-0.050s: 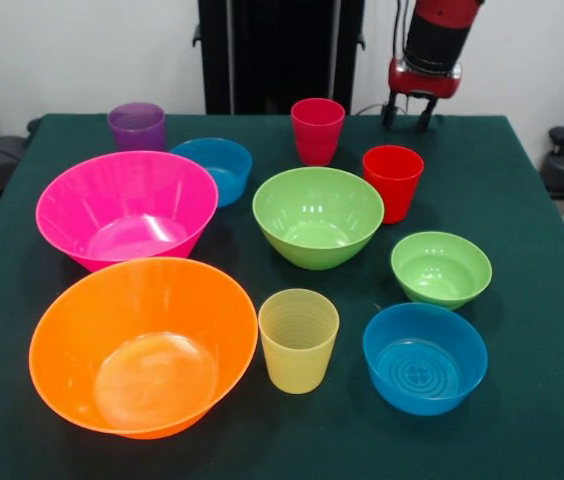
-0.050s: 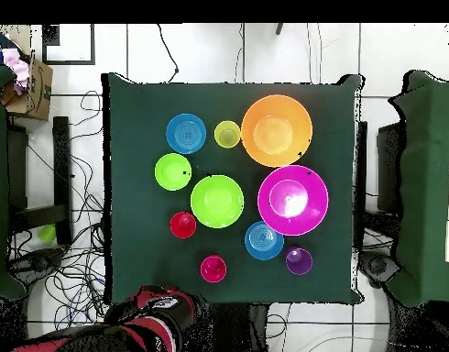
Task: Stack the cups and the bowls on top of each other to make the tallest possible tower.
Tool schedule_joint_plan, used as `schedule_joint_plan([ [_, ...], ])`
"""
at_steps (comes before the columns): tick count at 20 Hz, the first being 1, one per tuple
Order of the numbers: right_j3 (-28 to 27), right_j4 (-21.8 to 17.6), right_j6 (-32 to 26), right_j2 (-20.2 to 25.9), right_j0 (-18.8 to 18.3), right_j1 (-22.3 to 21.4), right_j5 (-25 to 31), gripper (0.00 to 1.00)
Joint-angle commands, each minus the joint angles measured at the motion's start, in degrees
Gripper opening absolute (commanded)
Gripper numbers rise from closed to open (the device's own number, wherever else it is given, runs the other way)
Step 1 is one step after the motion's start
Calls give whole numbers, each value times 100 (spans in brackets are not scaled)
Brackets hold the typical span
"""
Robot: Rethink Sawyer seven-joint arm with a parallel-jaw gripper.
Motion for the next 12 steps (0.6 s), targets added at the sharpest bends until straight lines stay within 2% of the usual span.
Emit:
schedule_joint_plan([
  [1, -700, 423, 1009, 331, 259, 142, -165, 100],
  [8, -727, 532, 1127, 346, 395, 141, -238, 100],
  [12, -664, 546, 965, 222, 430, -216, 188, 100],
])
